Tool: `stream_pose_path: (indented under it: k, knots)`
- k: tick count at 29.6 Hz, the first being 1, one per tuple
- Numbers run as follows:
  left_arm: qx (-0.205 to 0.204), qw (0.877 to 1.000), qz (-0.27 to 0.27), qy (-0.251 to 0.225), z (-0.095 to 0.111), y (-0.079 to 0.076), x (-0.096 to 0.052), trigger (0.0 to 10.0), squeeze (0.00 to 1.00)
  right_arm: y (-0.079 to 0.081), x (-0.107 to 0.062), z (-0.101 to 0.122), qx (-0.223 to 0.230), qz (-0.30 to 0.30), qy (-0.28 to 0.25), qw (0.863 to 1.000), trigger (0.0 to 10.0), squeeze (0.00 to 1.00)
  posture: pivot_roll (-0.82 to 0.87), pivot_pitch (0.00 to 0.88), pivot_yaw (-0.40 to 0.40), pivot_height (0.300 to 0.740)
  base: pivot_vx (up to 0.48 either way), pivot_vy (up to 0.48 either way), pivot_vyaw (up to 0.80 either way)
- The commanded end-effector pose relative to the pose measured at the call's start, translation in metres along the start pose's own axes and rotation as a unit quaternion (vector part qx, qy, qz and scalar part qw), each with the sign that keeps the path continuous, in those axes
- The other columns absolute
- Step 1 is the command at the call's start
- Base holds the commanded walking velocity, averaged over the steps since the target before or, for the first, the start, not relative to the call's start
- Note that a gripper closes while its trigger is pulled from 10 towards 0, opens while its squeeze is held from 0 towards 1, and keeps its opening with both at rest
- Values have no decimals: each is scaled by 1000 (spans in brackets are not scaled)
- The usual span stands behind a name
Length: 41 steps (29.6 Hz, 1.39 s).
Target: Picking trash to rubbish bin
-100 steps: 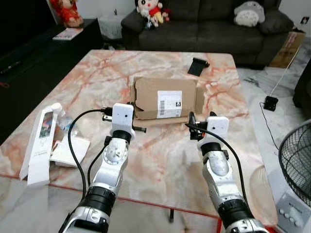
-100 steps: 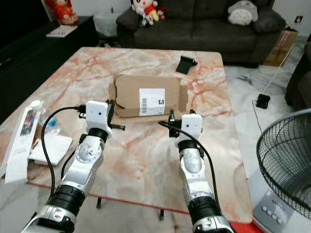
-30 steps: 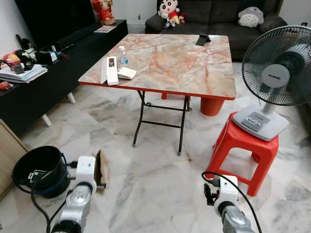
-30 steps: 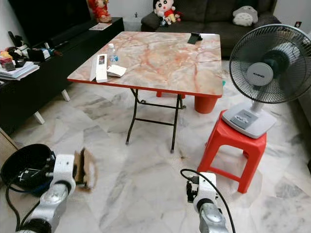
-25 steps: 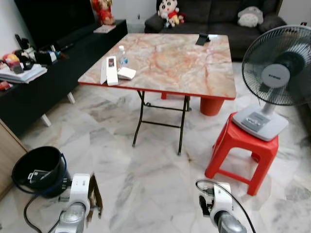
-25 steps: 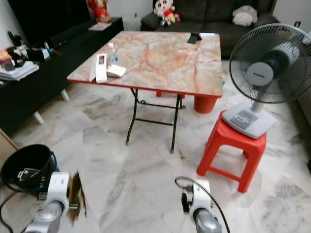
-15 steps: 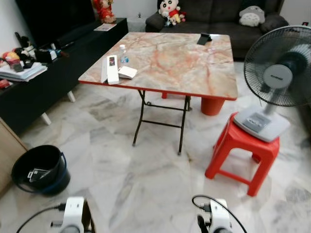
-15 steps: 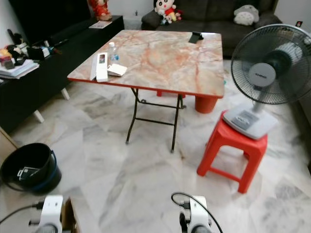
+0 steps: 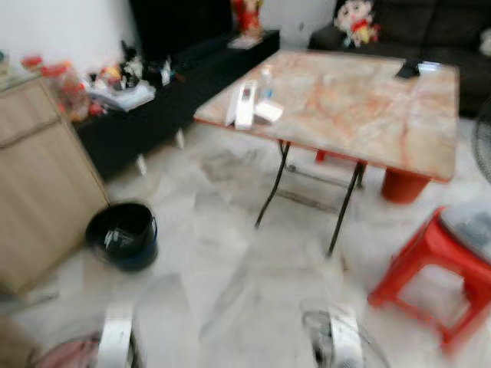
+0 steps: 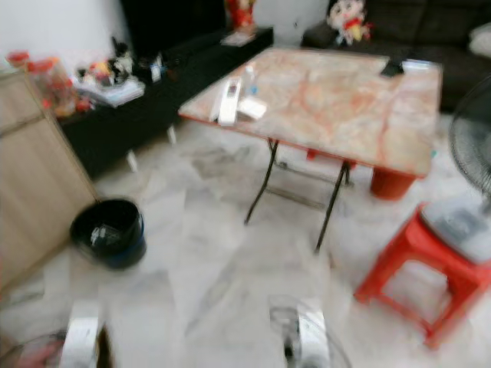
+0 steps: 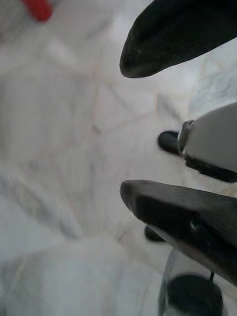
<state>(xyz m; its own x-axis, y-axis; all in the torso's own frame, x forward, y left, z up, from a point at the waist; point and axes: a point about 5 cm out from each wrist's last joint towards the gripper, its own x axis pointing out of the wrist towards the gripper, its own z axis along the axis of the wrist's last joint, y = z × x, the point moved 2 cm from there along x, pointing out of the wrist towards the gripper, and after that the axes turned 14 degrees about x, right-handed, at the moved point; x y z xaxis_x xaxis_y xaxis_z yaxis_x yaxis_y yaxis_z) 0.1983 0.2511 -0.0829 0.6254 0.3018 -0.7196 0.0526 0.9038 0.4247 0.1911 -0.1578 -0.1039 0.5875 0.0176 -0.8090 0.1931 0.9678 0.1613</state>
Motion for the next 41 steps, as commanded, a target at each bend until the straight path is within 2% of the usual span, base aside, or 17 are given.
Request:
stream_pose_path:
  k: [1, 10, 16, 21, 31, 34, 41]
  knots:
    - [7, 1000, -1, 1, 0, -1, 0, 10000, 0, -4, 1, 7, -5, -5, -8, 1000, 10000, 0, -56, 0, 34, 740, 0, 0, 800]
    - [8, 1000, 2, 8, -4, -2, -1, 10000, 0, -4, 1, 7, -6, -5, -8, 1000, 10000, 0, -56, 0, 31, 740, 0, 0, 773]
    - [10, 1000, 6, 12, -6, 0, -1, 10000, 0, -5, 1, 7, -7, -8, -8, 1000, 10000, 0, -55, 0, 29, 740, 84, 0, 76]
    - [9, 1000, 14, 20, -9, 2, -1, 10000, 0, -3, 1, 9, 10, -5, -17, 1000, 10000, 0, -50, 0, 26, 740, 412, 0, 0]
    - [7, 1000, 16, 22, -10, 1, -2, 10000, 0, -2, 1, 8, -5, -1, -16, 1000, 10000, 0, -46, 0, 21, 740, 419, 0, 0]
    - [7, 1000, 16, 22, -10, 1, -2, 10000, 0, -1, 1, 8, -14, 0, -14, 1000, 10000, 0, -45, 3, 20, 740, 417, 0, 694]
    - [6, 1000, 16, 23, -11, 1, -2, 10000, 0, -1, 1, 7, -7, 0, -16, 1000, 10000, 0, -43, 5, 20, 740, 416, 0, 250]
